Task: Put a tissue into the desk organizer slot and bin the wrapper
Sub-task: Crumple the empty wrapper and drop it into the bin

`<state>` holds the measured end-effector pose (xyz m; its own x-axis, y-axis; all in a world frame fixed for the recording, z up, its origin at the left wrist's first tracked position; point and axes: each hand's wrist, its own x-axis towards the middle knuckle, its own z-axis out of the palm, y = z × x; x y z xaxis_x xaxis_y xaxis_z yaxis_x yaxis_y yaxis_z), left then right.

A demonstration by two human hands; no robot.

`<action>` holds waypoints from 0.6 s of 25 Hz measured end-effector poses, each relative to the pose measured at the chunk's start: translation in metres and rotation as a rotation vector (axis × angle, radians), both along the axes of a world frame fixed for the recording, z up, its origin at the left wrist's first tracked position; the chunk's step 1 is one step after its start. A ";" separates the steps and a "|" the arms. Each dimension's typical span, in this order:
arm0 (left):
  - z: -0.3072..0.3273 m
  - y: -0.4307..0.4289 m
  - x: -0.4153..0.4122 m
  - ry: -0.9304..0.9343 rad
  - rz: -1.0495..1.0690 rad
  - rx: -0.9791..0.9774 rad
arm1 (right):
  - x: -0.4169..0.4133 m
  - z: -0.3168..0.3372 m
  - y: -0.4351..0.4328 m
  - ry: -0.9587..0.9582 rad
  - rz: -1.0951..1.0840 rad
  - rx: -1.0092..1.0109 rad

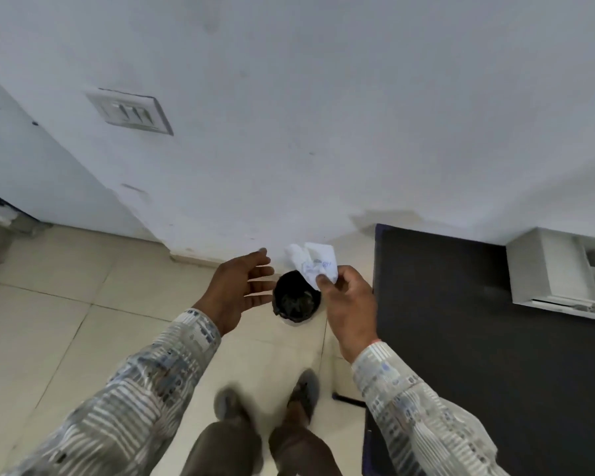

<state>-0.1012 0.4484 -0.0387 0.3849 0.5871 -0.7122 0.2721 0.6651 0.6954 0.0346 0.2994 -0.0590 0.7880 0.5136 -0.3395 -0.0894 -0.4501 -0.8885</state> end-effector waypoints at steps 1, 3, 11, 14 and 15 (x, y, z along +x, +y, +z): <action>-0.019 0.015 0.005 0.024 -0.016 -0.005 | 0.003 -0.019 0.010 -0.002 -0.002 -0.043; -0.064 0.045 0.017 0.075 -0.040 -0.016 | 0.008 -0.068 0.030 0.076 -0.051 -0.112; -0.320 0.127 0.064 0.273 -0.229 -0.057 | 0.031 -0.332 0.105 0.263 -0.194 -0.487; -0.405 0.146 0.071 0.312 -0.316 -0.078 | 0.043 -0.425 0.124 0.281 -0.168 -0.603; -0.431 0.150 0.073 0.325 -0.335 -0.076 | 0.045 -0.455 0.126 0.289 -0.177 -0.643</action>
<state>-0.0285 0.5981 -0.4700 0.2940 0.4101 -0.8634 0.6757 0.5497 0.4912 0.0797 0.4256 -0.5143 0.6737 0.0153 -0.7388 -0.4006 -0.8326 -0.3825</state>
